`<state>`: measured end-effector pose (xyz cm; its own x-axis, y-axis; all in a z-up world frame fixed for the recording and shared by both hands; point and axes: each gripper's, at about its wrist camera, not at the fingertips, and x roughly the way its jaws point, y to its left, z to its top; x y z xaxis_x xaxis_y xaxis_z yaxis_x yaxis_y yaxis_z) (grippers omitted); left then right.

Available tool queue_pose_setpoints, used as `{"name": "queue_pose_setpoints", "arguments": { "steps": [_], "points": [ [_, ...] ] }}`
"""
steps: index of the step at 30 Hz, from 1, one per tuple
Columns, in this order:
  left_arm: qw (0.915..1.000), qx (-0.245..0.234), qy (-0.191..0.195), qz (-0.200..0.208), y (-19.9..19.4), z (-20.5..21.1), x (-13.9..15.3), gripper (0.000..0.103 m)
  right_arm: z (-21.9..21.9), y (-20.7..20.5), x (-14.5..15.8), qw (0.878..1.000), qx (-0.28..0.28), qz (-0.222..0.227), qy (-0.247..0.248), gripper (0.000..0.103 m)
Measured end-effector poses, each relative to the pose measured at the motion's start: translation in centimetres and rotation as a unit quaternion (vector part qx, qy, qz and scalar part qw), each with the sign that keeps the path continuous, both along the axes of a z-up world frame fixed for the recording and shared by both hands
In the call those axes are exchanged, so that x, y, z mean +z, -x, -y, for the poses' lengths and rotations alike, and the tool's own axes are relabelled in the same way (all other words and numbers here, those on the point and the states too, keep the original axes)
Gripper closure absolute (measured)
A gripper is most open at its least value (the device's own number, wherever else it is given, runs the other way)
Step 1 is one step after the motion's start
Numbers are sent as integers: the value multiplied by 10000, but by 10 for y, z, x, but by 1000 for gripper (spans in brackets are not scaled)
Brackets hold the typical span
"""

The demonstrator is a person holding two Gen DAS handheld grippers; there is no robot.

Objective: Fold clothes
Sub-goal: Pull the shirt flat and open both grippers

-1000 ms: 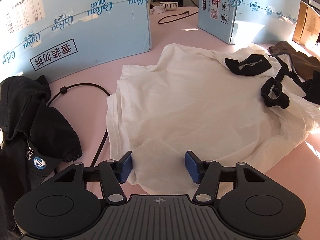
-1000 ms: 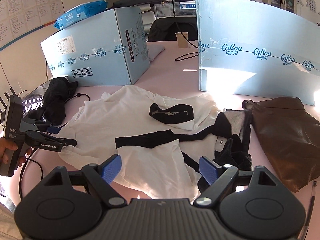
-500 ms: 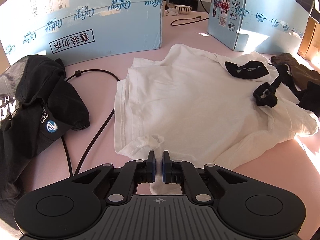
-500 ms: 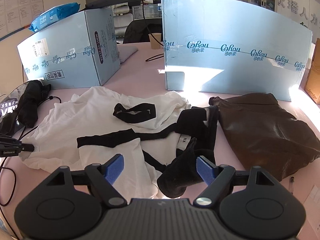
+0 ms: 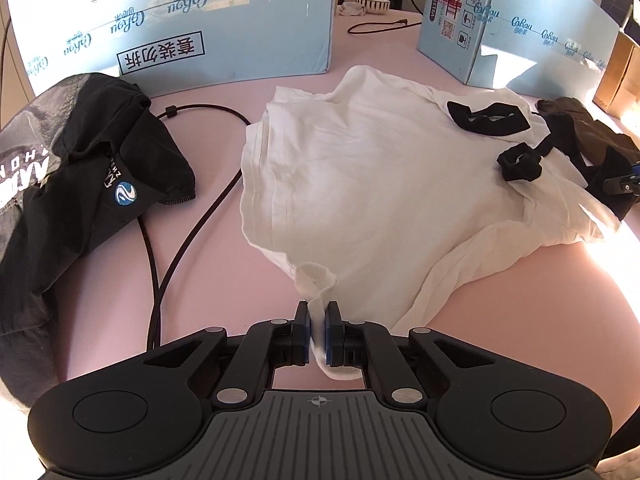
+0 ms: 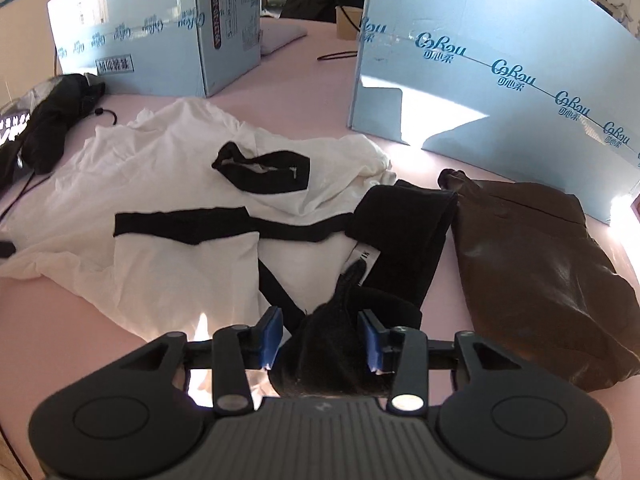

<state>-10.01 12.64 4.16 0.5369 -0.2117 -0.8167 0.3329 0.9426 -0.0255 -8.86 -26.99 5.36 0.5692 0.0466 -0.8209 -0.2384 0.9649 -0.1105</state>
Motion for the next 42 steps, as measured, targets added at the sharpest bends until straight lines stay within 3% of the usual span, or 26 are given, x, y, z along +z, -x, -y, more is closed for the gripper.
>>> {"name": "queue_pose_setpoints", "arguments": {
  "steps": [8, 16, 19, 20, 21, 22, 23, 24, 27, 28, 30, 32, 36, 42],
  "points": [
    [9996, -158, 213, -132, -20, -20, 9, 97, 26, 32, 9, 9977, -158, 497, -437, 90],
    [9982, -334, 314, -394, -21, -25, -5, 93, 63, 58, -13, 9880, -1094, 398, -1012, 90],
    [9981, -61, 591, -143, -14, -35, 5, 81, 62, 65, 10, 9817, -1371, 923, -943, 77],
    [9969, 91, 774, -65, -12, -41, 9, 80, 61, 68, 18, 9788, -1463, 1104, -919, 66],
    [9952, 220, 952, -21, -10, -47, 14, 75, 57, 70, 30, 9781, -1349, 1347, -831, 48],
    [9932, 350, 1110, 33, -8, -53, 19, 68, 48, 68, 40, 9795, -1078, 1563, -671, 39],
    [9920, 461, 1170, 120, -4, -58, 25, 65, 39, 66, 50, 9798, -785, 1771, -500, 22],
    [9920, 473, 1153, 188, -2, -58, 29, 54, 30, 63, 60, 9785, -490, 1976, -329, 10],
    [9933, 311, 1006, 472, 2, -46, 42, 23, 6, 21, 54, 9870, 436, 1443, -553, 11],
    [9933, 180, 1013, 526, 1, -39, 45, 18, -2, 6, 52, 9874, 744, 1242, -638, 13],
    [9931, -111, 1044, 520, -4, -21, 49, 15, -16, -25, 41, 9855, 1278, 743, -827, 31],
    [9929, -483, 944, 540, -13, 5, 52, 9, -27, -49, 24, 9837, 1567, 273, -838, 38],
    [9913, -853, 850, 537, -35, 43, 44, 8, -31, -76, 2, 9798, 1808, -125, -846, 37],
    [9900, -1082, 818, 376, -52, 61, 26, 8, -32, -92, -23, 9720, 2025, -617, -1022, 39]
  ]
}}
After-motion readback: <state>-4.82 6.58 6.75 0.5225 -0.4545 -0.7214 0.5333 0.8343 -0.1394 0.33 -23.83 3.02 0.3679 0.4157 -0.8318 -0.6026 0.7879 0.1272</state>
